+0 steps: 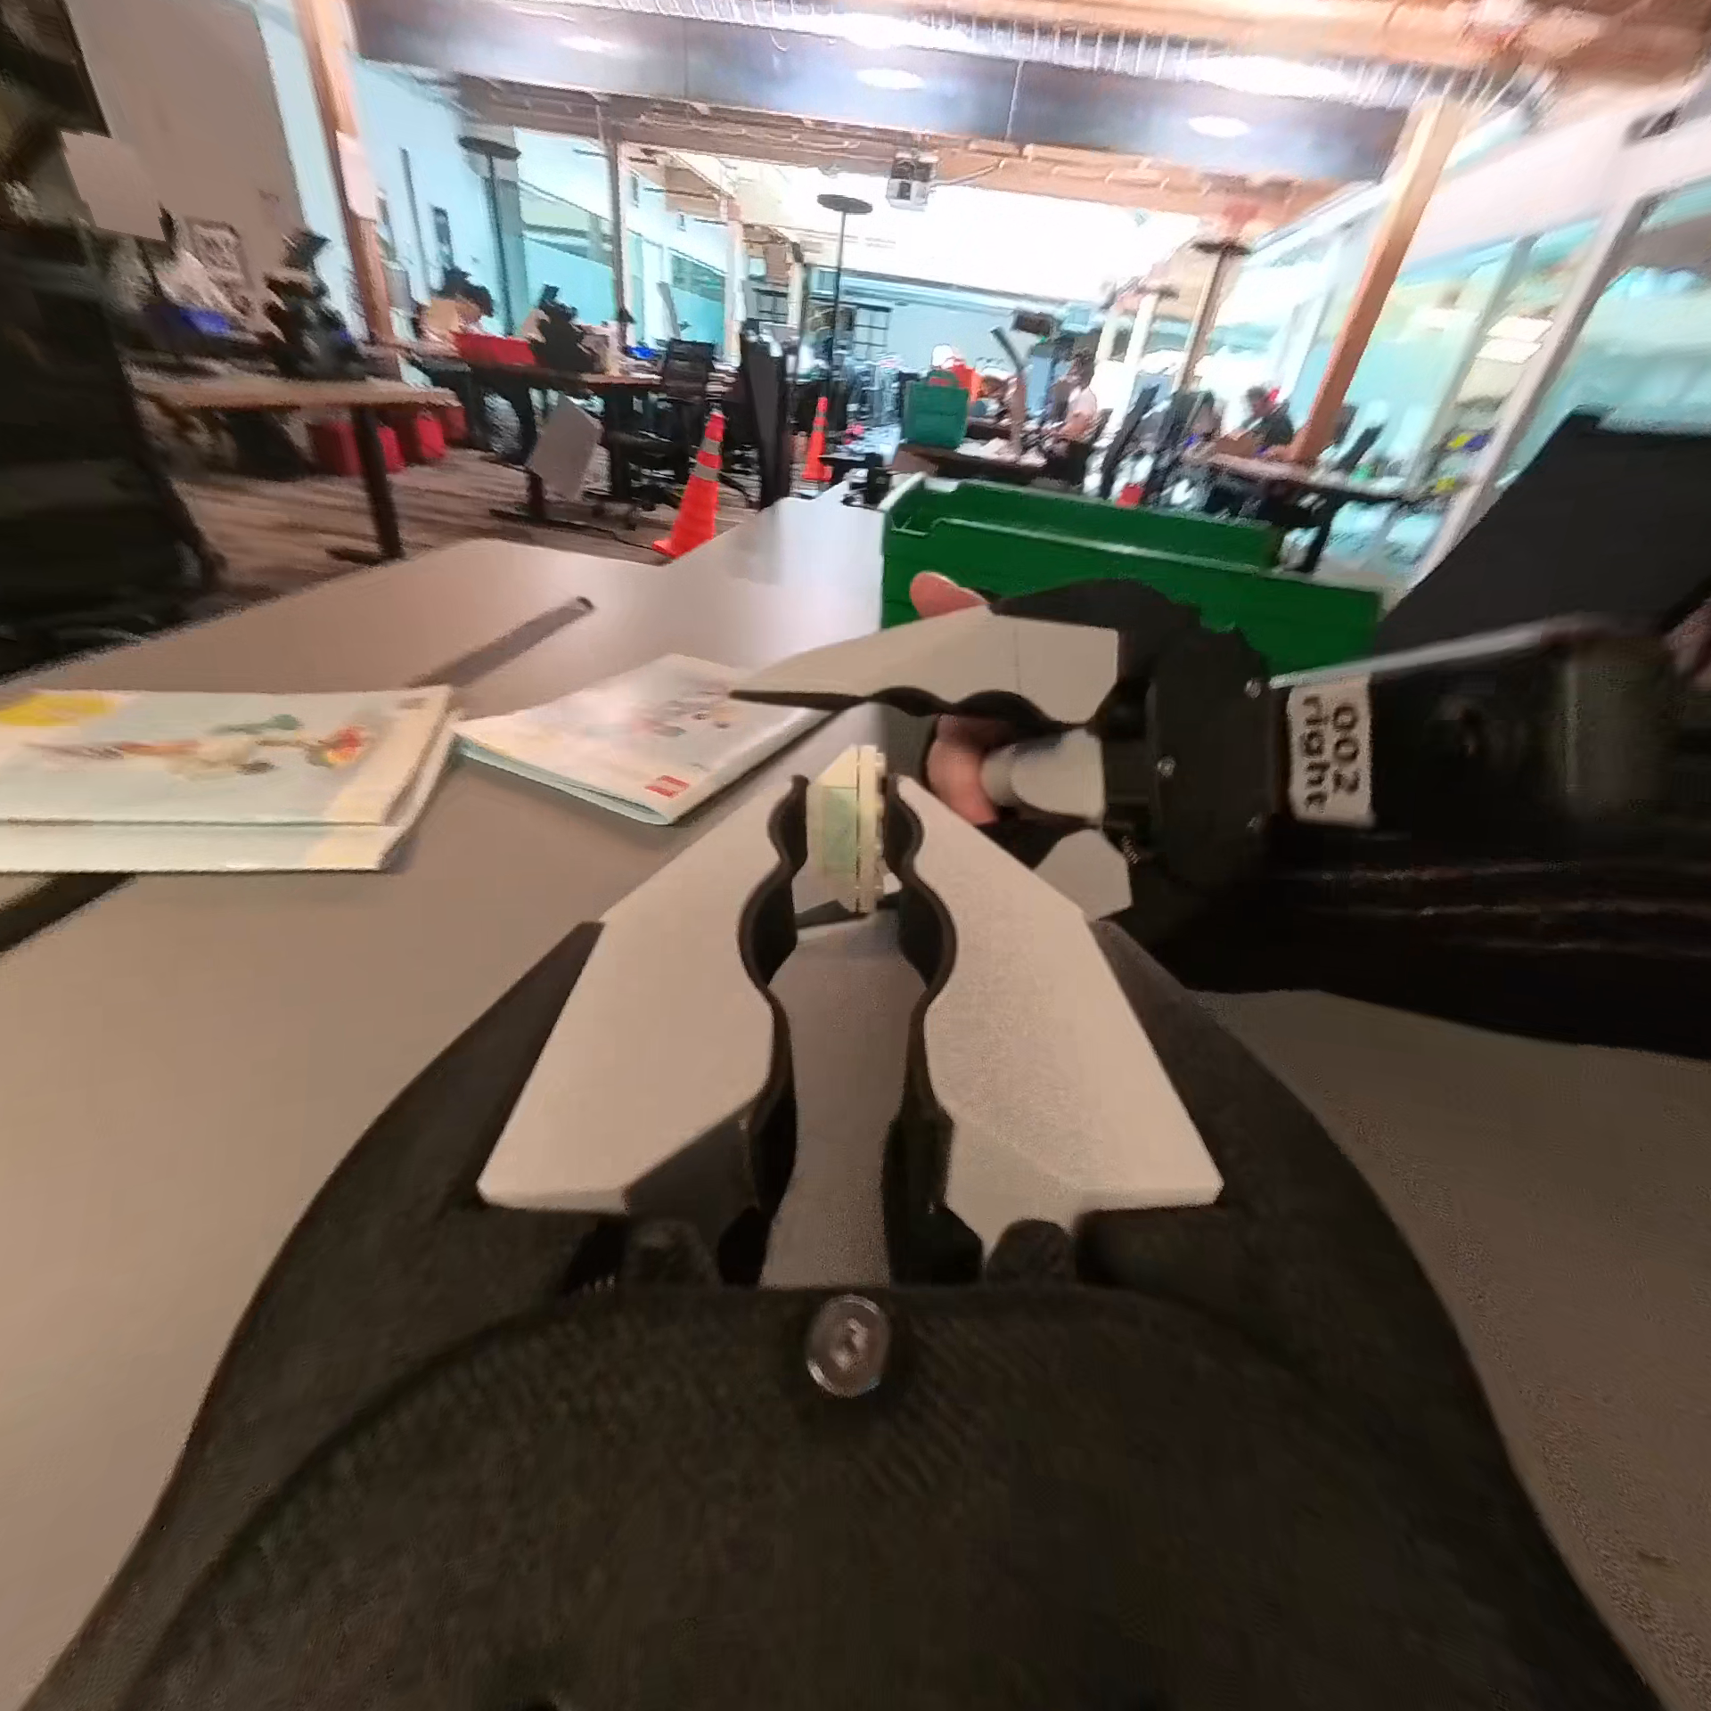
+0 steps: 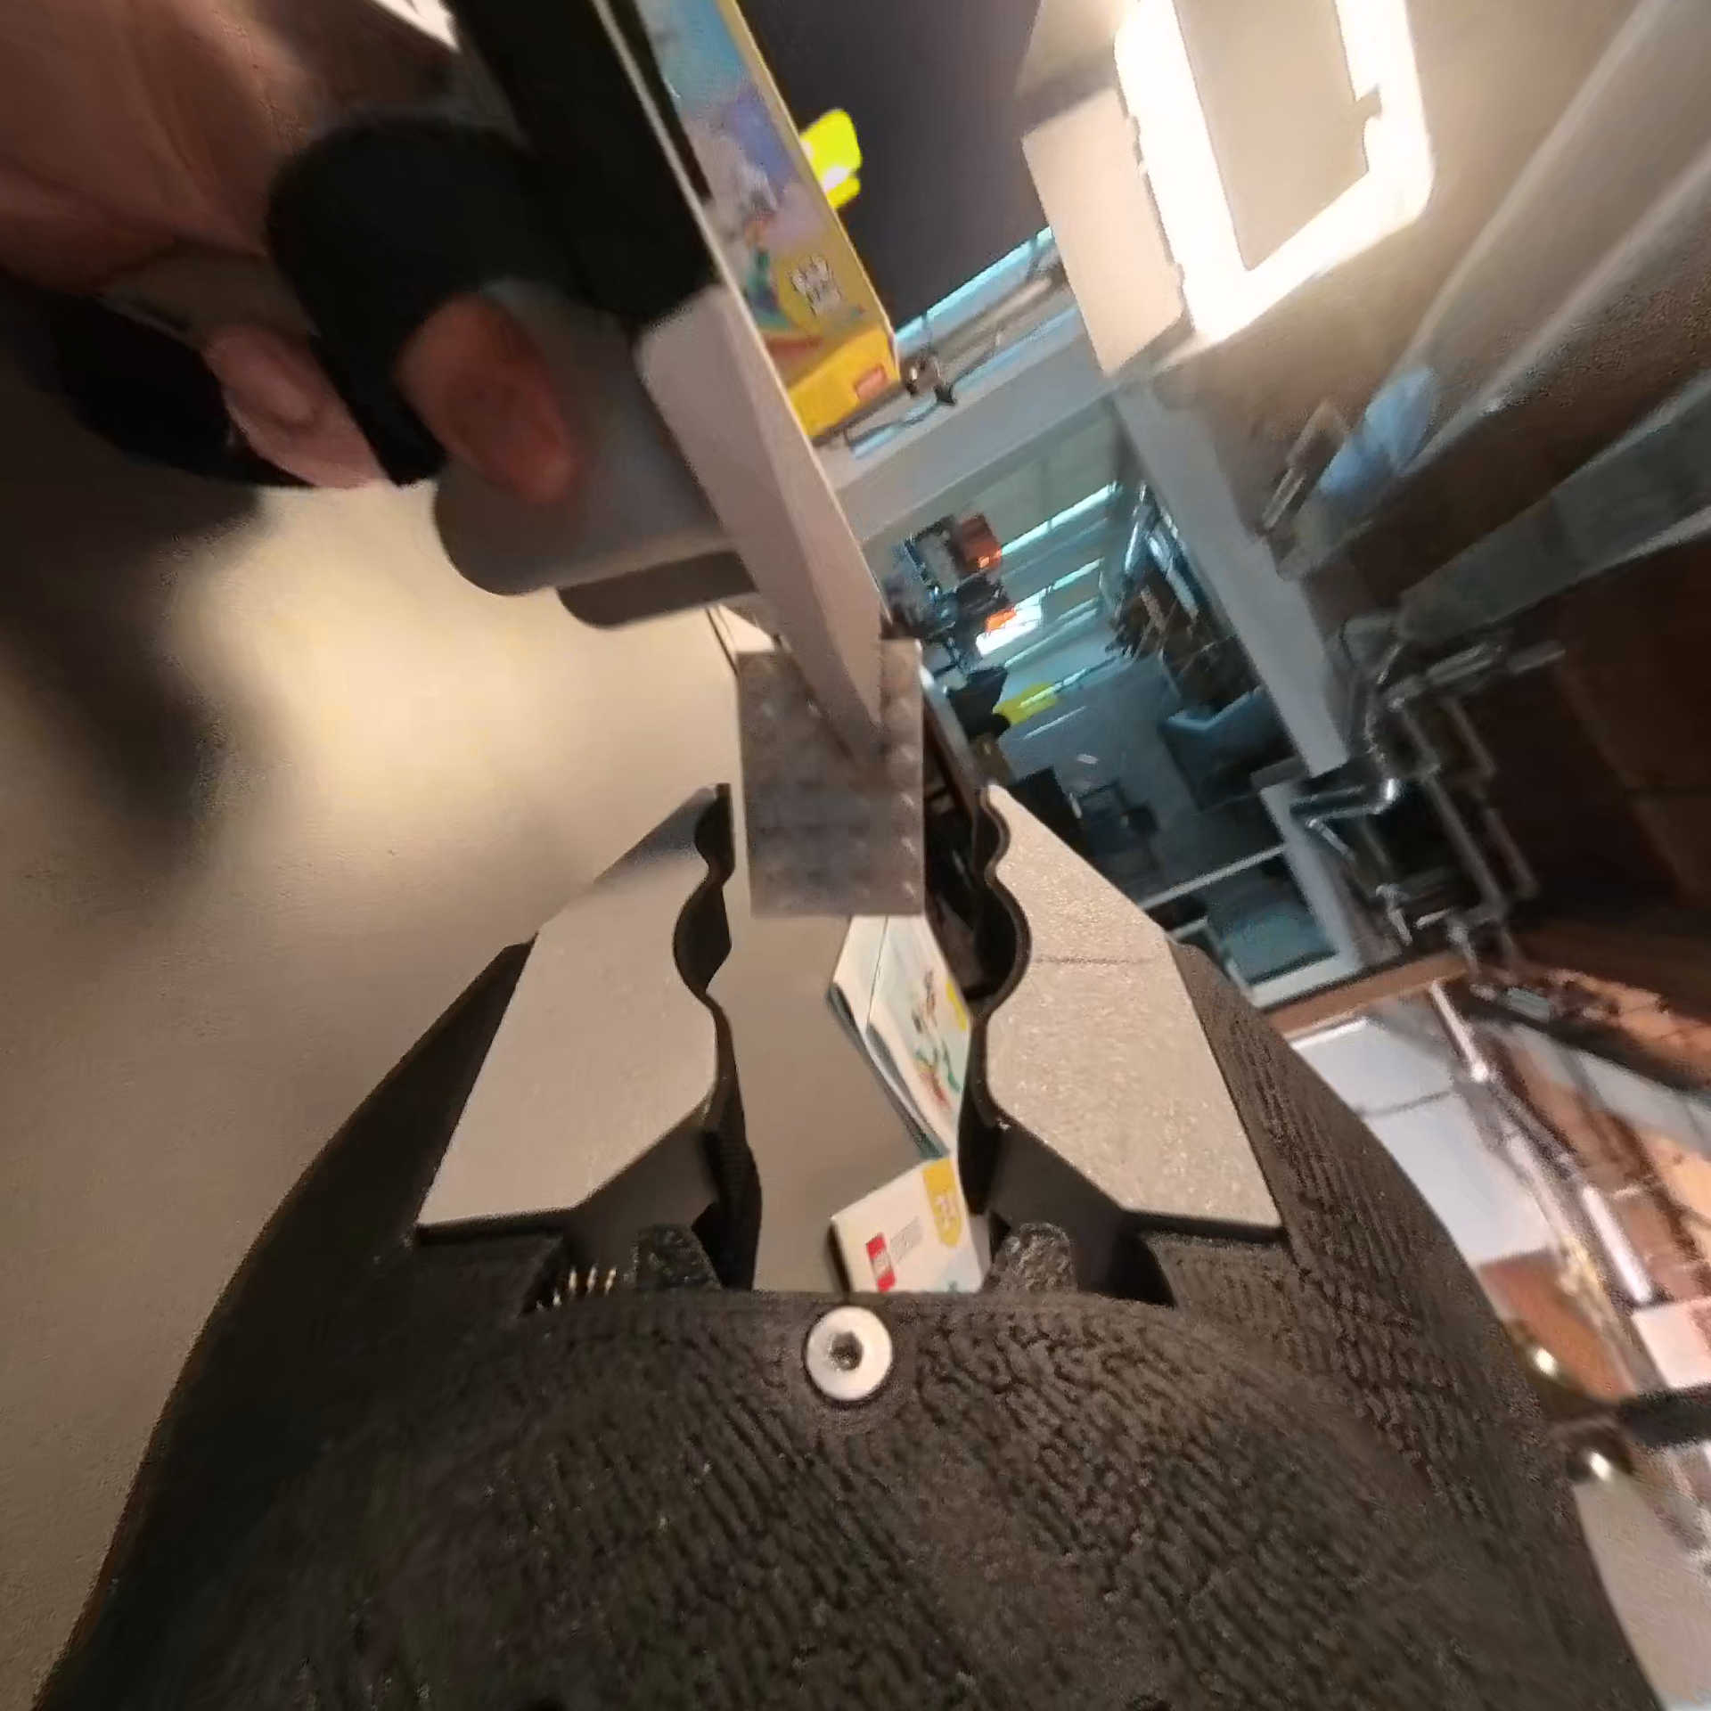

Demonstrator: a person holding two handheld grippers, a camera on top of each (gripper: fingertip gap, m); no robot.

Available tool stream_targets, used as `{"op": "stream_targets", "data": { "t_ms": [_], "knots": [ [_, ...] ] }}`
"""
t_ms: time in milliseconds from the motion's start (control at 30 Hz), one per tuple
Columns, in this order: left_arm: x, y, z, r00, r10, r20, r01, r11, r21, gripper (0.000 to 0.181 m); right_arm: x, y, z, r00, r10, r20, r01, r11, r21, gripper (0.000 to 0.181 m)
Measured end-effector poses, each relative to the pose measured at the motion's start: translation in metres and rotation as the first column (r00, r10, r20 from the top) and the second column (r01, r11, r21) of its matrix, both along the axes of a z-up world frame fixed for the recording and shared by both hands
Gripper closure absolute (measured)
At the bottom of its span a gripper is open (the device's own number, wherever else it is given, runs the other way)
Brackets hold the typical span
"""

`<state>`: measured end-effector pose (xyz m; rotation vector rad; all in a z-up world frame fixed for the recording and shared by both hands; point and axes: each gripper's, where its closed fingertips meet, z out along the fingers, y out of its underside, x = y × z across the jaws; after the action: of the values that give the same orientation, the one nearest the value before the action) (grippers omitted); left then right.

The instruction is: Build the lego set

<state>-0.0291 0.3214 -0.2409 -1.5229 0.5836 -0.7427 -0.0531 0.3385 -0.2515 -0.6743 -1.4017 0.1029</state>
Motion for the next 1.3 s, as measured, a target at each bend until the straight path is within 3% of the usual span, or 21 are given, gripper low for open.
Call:
{"op": "stream_targets", "data": {
  "t_ms": [100,200,533,800,867,1100,1300],
  "knots": [
    [-0.001,0.001,-0.004,0.982,0.086,-0.169,-0.064,0.989,0.134,0.167,0.003,0.010,-0.007,0.999,-0.032,0.024,0.034,0.997,-0.070,0.133],
    [0.006,-0.001,-0.011,0.943,0.132,-0.305,-0.060,0.970,0.236,0.167,0.001,0.008,-0.020,0.995,-0.018,0.099,0.027,0.996,-0.088,0.151],
    [0.016,0.001,-0.034,0.787,0.247,-0.565,-0.002,0.918,0.398,0.167,0.001,0.015,-0.043,0.974,-0.042,0.223,0.065,0.993,-0.097,0.154],
    [0.018,0.001,-0.043,0.688,0.306,-0.658,0.071,0.874,0.481,0.166,0.009,0.037,-0.056,0.939,-0.163,0.303,0.178,0.984,-0.022,0.143],
    [0.019,0.001,-0.042,0.667,0.331,-0.668,0.096,0.851,0.517,0.166,0.010,0.039,-0.055,0.935,-0.178,0.306,0.179,0.984,0.022,0.147],
    [0.023,-0.003,-0.037,0.647,0.362,-0.671,0.159,0.796,0.583,0.167,0.010,0.036,-0.056,0.930,-0.185,0.318,0.169,0.983,0.079,0.163],
    [0.025,-0.005,-0.038,0.653,0.350,-0.672,0.171,0.796,0.581,0.167,0.005,0.029,-0.055,0.935,-0.167,0.313,0.142,0.985,0.102,0.157]
  ]
}}
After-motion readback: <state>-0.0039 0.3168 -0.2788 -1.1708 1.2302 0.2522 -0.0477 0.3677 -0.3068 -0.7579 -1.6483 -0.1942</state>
